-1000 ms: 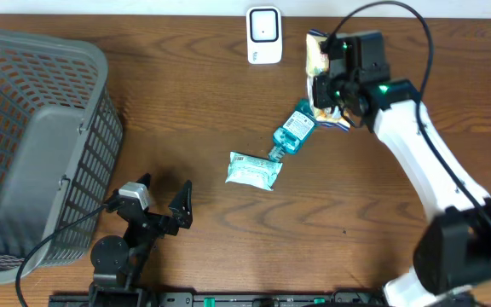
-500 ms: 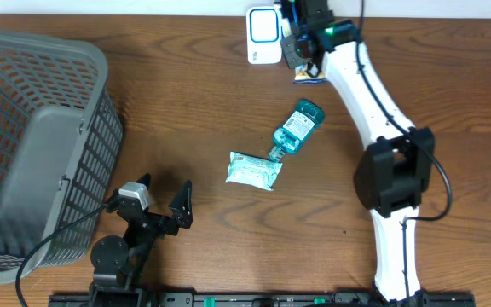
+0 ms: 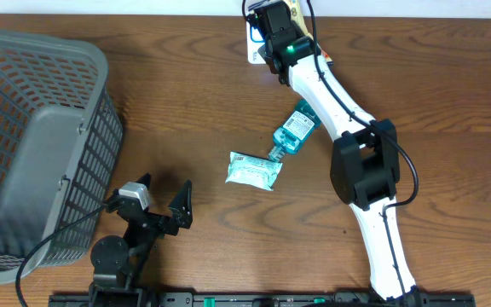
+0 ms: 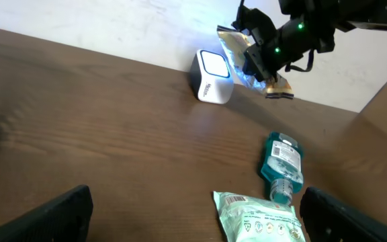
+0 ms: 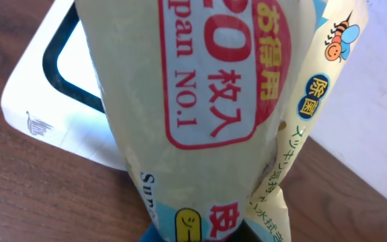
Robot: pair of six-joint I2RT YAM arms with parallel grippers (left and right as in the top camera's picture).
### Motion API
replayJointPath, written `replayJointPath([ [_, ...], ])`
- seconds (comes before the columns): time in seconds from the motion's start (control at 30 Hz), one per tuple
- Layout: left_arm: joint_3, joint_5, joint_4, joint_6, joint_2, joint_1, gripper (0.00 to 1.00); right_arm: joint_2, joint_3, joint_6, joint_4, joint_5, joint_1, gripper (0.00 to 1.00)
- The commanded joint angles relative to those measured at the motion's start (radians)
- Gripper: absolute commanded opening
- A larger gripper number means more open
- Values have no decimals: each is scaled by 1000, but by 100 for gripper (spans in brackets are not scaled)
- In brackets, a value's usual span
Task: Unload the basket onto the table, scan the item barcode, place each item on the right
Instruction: 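Carry the snack bag to the right table edge and release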
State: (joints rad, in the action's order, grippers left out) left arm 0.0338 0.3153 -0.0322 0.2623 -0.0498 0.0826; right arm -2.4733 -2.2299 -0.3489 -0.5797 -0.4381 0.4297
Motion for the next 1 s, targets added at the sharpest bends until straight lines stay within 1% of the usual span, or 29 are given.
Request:
replayJointPath([
  [0.0,-27,6,-14,2,5,4,99,-2,-28,10,-20,-47,0,1],
  [0.1,-27,6,-14,2,5,4,99,7,-47,37,-84,-106,3,1],
  [0.17,-27,6,-14,2,5,4,99,18,-104,67,-174,-187,7,1],
  [0.27,-27,6,-14,2,5,4,99,29,-187,119,-326,-225,-1,1],
  [0.33,-27,6,-14,2,5,4,99,32,-244,199,-434,-238,-22,1],
  [0.37,-27,6,-14,2,5,4,99,33,-278,282,-514,-237,-45,1],
  [0.43,-27,6,-14,1,5,4,99,33,-307,387,-612,-236,-78,1],
  [0.53,-27,6,-14,2,5,4,99,33,-311,506,-732,-236,-147,1],
  [0.57,-27,6,-14,2,5,4,99,33,-307,572,-790,-232,-192,1],
  [0.6,-27,6,-14,2,5,4,99,33,-304,599,-811,-225,-212,1],
  [0.67,-27,6,-14,2,5,4,99,33,-291,678,-881,-180,-306,1],
  [0.8,-27,6,-14,2,5,4,99,33,-262,716,-901,-119,-467,1],
  [0.87,-27,6,-14,2,5,4,99,33,-212,715,-847,-37,-574,1],
  [0.97,-27,6,-14,2,5,4,99,33,-90,715,-741,13,-720,1],
])
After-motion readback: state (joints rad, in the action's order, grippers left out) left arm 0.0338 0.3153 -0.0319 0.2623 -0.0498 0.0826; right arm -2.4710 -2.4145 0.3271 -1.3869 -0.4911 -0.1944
